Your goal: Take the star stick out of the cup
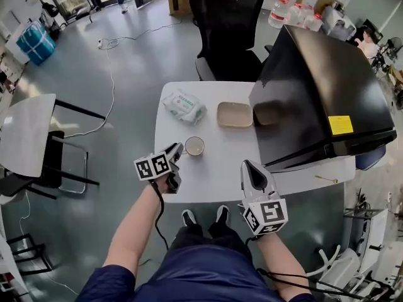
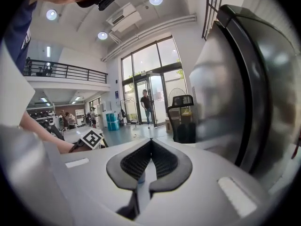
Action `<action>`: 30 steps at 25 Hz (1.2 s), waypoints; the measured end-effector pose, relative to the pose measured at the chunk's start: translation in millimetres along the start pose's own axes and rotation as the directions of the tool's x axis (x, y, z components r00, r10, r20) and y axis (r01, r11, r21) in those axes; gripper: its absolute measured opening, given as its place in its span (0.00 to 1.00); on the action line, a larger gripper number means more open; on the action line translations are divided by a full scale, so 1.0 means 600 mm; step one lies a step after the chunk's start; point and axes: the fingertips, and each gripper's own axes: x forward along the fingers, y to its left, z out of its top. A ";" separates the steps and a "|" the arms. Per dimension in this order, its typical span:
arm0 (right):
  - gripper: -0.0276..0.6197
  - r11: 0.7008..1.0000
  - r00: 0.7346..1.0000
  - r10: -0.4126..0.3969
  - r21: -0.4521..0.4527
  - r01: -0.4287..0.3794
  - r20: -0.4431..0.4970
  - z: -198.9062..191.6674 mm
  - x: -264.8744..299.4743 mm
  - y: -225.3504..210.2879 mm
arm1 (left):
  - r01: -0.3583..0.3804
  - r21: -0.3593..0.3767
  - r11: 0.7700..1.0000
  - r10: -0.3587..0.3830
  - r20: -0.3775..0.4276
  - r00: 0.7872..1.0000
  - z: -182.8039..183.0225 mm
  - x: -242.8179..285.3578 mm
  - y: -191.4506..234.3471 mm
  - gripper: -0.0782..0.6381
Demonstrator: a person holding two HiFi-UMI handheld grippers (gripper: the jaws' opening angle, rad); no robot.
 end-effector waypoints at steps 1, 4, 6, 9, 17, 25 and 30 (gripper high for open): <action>0.05 1.000 1.000 -0.011 0.005 0.011 0.000 -0.003 -0.003 -0.003 | 0.005 -0.002 1.000 -0.005 -0.011 1.000 -0.003 0.006 0.000 0.19; 0.05 0.999 0.999 -0.037 0.013 0.037 0.000 -0.008 -0.010 -0.009 | 0.010 0.005 1.000 -0.010 -0.047 0.999 -0.014 0.019 0.000 0.20; 0.05 0.999 0.999 -0.051 0.014 0.051 -0.006 -0.014 -0.015 -0.013 | -0.007 -0.004 1.000 0.006 -0.063 0.998 -0.021 0.028 0.007 0.20; 0.05 0.997 0.997 -0.070 0.016 0.070 -0.011 -0.020 -0.023 -0.023 | -0.043 -0.025 0.999 0.041 -0.068 0.997 -0.025 0.038 0.018 0.20; 0.05 0.997 0.997 -0.071 0.009 0.071 -0.006 -0.016 -0.020 -0.034 | -0.042 -0.018 0.999 0.042 -0.038 0.998 -0.017 0.030 0.010 0.12; 0.05 1.000 1.000 -0.016 -0.007 0.016 -0.004 -0.006 -0.008 -0.009 | -0.021 -0.054 0.998 0.023 0.030 0.999 0.009 -0.005 0.006 0.12; 0.05 1.000 1.000 0.015 -0.017 -0.015 0.005 0.004 -0.004 -0.002 | 0.002 -0.066 0.998 0.003 0.079 0.997 0.022 -0.027 -0.009 0.12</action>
